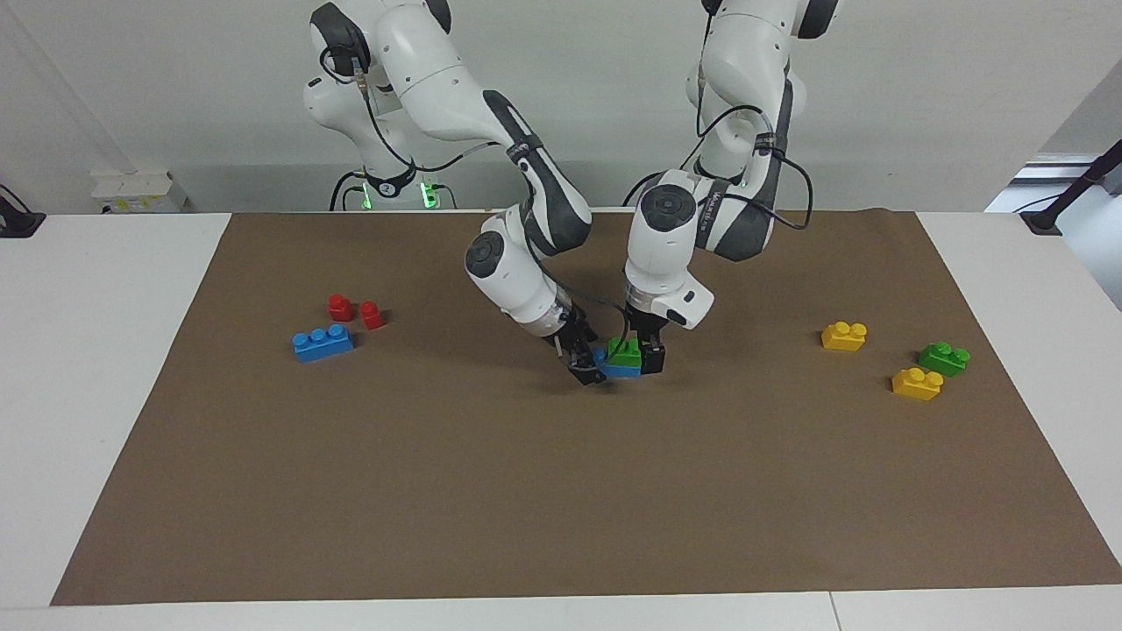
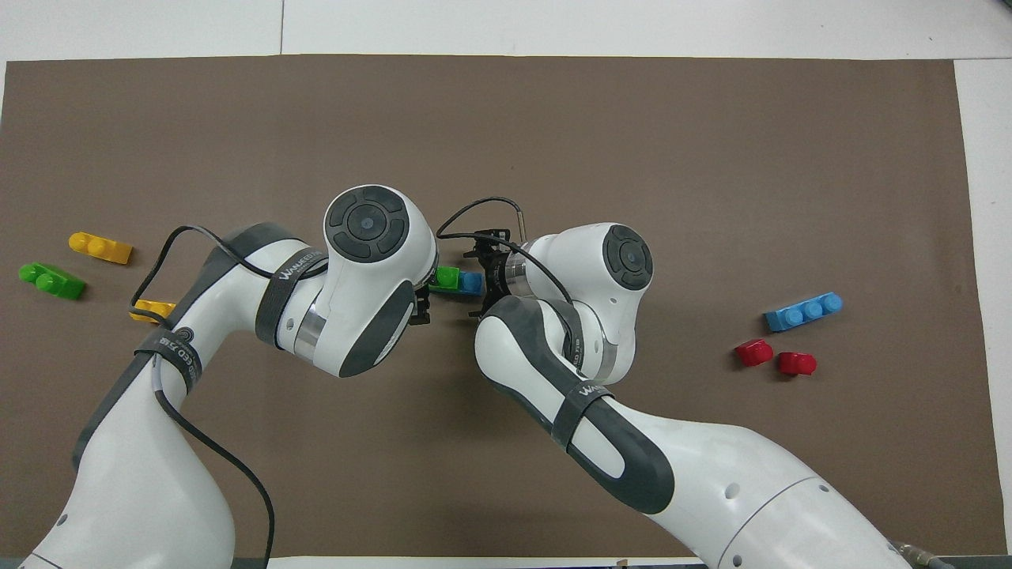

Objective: Remove green block with left arm and hold with right

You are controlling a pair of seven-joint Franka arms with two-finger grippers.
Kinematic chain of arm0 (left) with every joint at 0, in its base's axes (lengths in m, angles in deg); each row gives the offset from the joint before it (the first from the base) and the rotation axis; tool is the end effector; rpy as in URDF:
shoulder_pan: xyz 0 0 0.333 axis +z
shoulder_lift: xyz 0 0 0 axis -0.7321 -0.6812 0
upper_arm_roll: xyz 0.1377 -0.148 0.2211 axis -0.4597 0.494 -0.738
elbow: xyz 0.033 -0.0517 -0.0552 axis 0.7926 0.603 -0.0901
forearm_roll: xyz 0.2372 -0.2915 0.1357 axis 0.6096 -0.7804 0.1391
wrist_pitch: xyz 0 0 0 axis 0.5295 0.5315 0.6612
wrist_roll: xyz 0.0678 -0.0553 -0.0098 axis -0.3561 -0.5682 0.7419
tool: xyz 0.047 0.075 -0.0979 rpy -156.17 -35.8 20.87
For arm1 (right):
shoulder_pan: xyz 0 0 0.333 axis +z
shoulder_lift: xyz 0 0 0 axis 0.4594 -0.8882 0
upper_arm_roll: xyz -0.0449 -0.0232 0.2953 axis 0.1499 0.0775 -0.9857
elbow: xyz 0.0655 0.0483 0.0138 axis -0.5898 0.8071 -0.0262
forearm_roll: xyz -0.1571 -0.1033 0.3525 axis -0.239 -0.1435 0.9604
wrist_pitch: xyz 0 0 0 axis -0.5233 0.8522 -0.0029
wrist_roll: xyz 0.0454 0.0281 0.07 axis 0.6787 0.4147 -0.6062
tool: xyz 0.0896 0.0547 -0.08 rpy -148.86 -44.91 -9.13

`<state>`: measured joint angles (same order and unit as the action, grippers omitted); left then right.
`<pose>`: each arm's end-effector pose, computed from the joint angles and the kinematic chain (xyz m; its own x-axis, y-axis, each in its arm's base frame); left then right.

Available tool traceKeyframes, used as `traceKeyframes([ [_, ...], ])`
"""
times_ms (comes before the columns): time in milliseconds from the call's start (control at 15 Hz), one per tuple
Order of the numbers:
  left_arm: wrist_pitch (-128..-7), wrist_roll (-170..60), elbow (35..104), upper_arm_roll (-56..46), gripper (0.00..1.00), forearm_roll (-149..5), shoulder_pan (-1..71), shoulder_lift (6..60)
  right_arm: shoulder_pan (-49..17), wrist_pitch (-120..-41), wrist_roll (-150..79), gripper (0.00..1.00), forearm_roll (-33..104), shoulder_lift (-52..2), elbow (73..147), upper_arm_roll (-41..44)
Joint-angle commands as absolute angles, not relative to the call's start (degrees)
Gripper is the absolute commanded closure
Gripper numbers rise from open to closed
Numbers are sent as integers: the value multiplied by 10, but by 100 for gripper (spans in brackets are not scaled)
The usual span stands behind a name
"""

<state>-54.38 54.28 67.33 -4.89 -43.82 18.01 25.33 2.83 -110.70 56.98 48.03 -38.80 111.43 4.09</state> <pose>0.5348 -0.3269 0.3130 -0.0183 0.9997 0.0182 0.9993 0.0177 0.0320 0.5529 0.3817 0.2347 0.1019 -0.8500 -0.5167 -0.9938 -0.0639 -0.0908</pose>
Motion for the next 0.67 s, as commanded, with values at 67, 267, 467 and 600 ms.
traceKeyframes([
  [67, -562, 560, 687, -57, 0, -426, 167, 256, 28, -1122, 567, 100, 493, -400, 1110, 41],
  [267, -572, 561, 699, -57, 0, -425, 161, 257, 29, -1121, 546, 100, 493, -400, 1110, 41],
  [467, -576, 561, 702, -57, 0, -425, 160, 257, 26, -1119, 547, 100, 493, -400, 1111, 41],
  [600, -575, 561, 703, -57, 0, -425, 160, 257, 26, -1119, 546, 100, 494, -400, 1111, 41],
])
